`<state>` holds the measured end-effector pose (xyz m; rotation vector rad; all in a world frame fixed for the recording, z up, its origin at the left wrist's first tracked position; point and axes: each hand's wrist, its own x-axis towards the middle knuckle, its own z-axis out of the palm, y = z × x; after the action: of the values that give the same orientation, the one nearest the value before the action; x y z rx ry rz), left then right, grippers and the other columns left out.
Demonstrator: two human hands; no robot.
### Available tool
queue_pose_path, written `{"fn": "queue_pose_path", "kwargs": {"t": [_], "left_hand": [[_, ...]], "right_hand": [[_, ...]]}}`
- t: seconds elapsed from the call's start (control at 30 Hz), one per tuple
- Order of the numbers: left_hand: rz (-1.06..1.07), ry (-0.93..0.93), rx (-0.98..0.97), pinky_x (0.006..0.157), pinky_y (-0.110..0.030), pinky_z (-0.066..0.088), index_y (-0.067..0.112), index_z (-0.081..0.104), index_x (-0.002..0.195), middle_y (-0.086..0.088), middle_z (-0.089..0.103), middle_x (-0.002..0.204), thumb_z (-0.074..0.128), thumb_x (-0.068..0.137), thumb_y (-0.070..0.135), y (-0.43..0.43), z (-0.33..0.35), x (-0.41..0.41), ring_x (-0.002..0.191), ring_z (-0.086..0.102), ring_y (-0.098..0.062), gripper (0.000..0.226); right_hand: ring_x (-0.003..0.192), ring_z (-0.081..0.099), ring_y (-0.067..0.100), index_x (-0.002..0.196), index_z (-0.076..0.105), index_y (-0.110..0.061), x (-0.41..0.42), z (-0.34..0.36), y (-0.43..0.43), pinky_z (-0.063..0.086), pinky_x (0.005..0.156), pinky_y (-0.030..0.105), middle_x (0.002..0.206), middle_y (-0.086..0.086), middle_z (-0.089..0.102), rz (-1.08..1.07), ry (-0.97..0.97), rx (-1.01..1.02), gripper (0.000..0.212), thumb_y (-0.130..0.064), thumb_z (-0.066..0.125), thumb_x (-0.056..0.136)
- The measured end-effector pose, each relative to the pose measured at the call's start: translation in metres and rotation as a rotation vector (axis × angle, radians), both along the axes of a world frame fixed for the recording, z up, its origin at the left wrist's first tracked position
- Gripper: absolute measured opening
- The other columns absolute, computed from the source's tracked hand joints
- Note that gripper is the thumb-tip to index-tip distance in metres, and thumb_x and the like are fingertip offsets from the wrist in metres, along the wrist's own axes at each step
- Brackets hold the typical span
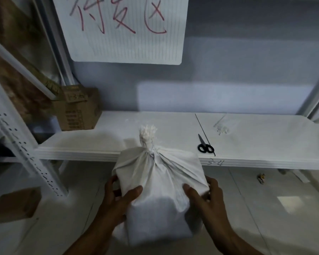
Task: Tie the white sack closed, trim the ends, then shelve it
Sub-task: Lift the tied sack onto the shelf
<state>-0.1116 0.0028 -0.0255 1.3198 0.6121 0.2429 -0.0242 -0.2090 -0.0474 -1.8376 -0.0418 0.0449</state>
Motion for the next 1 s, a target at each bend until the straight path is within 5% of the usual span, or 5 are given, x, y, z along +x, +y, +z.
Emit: {"fn": "queue_pose_path", "kwargs": {"t": [0.13, 0.57, 0.77, 0.9, 1.0], "left_hand": [[-0.026, -0.134, 0.119, 0.081, -0.038, 0.052, 0.042, 0.033, 0.138, 0.014, 0.056, 0.118, 0.092, 0.041, 0.032, 0.005, 0.035, 0.004, 0.098, 0.058, -0.005, 0.113], [0.108, -0.256, 0.518, 0.105, -0.05, 0.046, 0.035, 0.027, 0.15, 0.007, 0.045, 0.148, 0.09, 0.017, 0.064, 0.062, 0.103, 0.041, 0.134, 0.046, -0.021, 0.15], [0.201, -0.252, 0.446, 0.1, -0.026, 0.036, 0.023, 0.023, 0.151, 0.006, 0.038, 0.15, 0.09, 0.065, 0.017, 0.097, 0.088, 0.102, 0.135, 0.039, -0.015, 0.109], [0.254, -0.176, 0.652, 0.098, -0.02, 0.024, 0.02, 0.018, 0.152, -0.003, 0.03, 0.158, 0.076, 0.082, 0.024, 0.109, 0.07, 0.135, 0.143, 0.033, -0.022, 0.091], [0.291, -0.121, 0.708, 0.102, -0.026, 0.031, 0.016, 0.02, 0.15, -0.009, 0.036, 0.155, 0.072, 0.086, 0.026, 0.131, 0.066, 0.156, 0.139, 0.039, -0.029, 0.083]], "right_hand": [[0.098, 0.053, 0.0, 0.124, 0.048, -0.036, 0.0, 0.041, 0.01, 0.043, 0.08, 0.021, 0.118, -0.004, 0.049, 0.031, -0.086, 0.081, 0.075, -0.064, 0.07, 0.058], [0.122, 0.051, 0.018, 0.137, 0.042, -0.037, 0.047, 0.121, 0.092, 0.046, 0.103, 0.047, 0.134, -0.005, 0.051, 0.125, -0.288, 0.095, 0.078, -0.075, 0.054, 0.07], [0.121, 0.05, 0.017, 0.138, 0.041, -0.027, 0.096, 0.118, 0.134, 0.041, 0.105, 0.039, 0.137, -0.008, 0.051, 0.249, -0.195, 0.091, 0.067, -0.06, 0.057, 0.081], [0.13, 0.047, 0.026, 0.147, 0.023, -0.016, 0.121, 0.101, 0.154, 0.04, 0.104, 0.035, 0.148, 0.002, 0.043, 0.203, -0.103, 0.092, 0.074, -0.048, 0.056, 0.089], [0.116, 0.055, 0.025, 0.134, 0.031, -0.011, 0.138, 0.091, 0.167, 0.044, 0.086, 0.027, 0.124, 0.002, 0.054, 0.192, -0.133, 0.09, 0.056, -0.041, 0.054, 0.094]]}}
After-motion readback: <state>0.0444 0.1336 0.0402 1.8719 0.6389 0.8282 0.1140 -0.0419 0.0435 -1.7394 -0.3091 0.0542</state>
